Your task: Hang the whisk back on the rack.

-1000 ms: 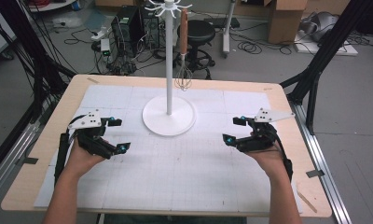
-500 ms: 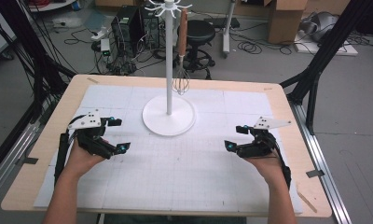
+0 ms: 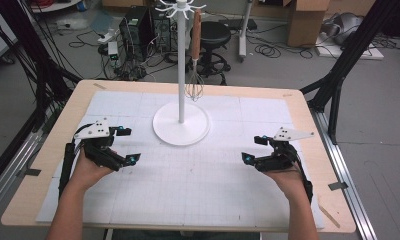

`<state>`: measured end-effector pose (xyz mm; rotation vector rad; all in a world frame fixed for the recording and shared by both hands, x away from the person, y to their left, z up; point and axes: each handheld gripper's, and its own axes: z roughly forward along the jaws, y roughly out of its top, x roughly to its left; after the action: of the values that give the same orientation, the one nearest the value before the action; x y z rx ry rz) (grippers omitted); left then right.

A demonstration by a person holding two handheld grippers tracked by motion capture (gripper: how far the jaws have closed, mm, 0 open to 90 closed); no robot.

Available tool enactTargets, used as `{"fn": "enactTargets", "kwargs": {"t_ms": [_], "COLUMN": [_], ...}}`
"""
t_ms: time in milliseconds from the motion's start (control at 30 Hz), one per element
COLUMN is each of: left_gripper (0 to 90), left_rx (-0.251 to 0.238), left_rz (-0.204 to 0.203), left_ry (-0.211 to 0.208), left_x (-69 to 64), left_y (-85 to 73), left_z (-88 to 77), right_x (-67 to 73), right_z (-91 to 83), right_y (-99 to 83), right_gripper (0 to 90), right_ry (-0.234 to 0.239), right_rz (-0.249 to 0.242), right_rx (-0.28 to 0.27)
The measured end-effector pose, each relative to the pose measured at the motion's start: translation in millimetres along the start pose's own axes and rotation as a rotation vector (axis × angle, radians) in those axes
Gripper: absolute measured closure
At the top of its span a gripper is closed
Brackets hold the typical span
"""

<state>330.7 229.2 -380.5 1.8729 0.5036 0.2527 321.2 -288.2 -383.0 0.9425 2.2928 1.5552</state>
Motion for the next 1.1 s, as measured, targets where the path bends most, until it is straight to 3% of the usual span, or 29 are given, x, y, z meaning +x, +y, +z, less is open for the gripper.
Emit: {"fn": "enactTargets", "kwargs": {"t_ms": [1100], "left_gripper": [1.6], "left_rx": [0.006], "left_rz": [-0.005], "left_ry": [-0.002], "left_x": [0.6], "left_y": [-1.5], "left_z": [2.2], "right_x": [-0.2], "right_z": [-0.5], "right_y": [-0.2], "right_gripper": [11.0], "right_ry": [0.004], "right_rz": [0.004], "right_rx": [0.006]}}
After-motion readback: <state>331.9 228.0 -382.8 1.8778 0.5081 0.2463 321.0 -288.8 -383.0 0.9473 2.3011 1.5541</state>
